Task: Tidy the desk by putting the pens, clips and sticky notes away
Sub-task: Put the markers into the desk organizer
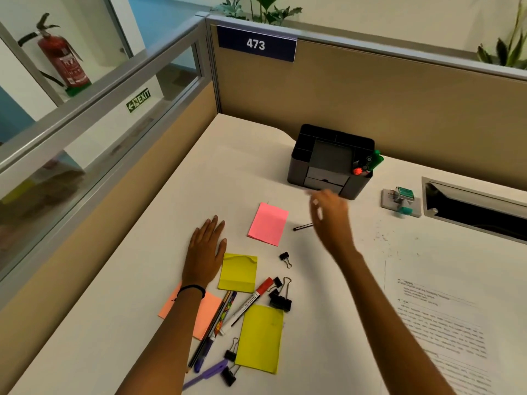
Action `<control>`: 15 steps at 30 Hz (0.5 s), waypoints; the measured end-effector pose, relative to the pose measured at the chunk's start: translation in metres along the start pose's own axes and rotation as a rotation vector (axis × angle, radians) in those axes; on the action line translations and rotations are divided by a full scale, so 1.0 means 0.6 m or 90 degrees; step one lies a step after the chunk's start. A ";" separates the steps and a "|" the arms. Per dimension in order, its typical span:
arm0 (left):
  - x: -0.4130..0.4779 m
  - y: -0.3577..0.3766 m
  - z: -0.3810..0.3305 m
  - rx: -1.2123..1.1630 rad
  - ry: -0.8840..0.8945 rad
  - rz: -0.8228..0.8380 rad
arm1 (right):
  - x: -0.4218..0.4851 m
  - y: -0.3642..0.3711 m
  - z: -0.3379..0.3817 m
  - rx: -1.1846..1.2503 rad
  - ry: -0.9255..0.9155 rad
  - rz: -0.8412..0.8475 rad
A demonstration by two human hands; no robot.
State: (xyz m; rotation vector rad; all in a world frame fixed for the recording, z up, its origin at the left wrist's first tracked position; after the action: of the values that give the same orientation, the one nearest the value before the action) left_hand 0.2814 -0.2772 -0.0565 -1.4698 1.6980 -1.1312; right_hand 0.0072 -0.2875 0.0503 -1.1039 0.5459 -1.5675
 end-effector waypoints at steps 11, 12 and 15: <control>0.000 0.000 0.001 0.008 -0.004 0.008 | -0.143 0.109 0.052 0.117 -0.078 0.525; 0.000 0.000 0.002 0.010 -0.005 0.007 | -0.145 0.109 0.051 0.112 -0.083 0.536; 0.001 0.002 0.003 0.015 -0.005 0.008 | -0.145 0.111 0.051 0.083 -0.094 0.540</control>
State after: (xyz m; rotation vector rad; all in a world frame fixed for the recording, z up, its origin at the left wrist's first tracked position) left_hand 0.2822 -0.2781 -0.0585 -1.4458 1.6804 -1.1329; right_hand 0.0653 -0.2204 -0.0213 -0.7264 0.6817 -0.7631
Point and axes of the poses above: each hand's wrist, its own x-axis towards the middle knuckle, its own y-axis out of the palm, z = x × y, the point moved 2 cm from there along x, towards the middle knuckle, and after that the axes turned 2 degrees about z, right-handed, at the moved point
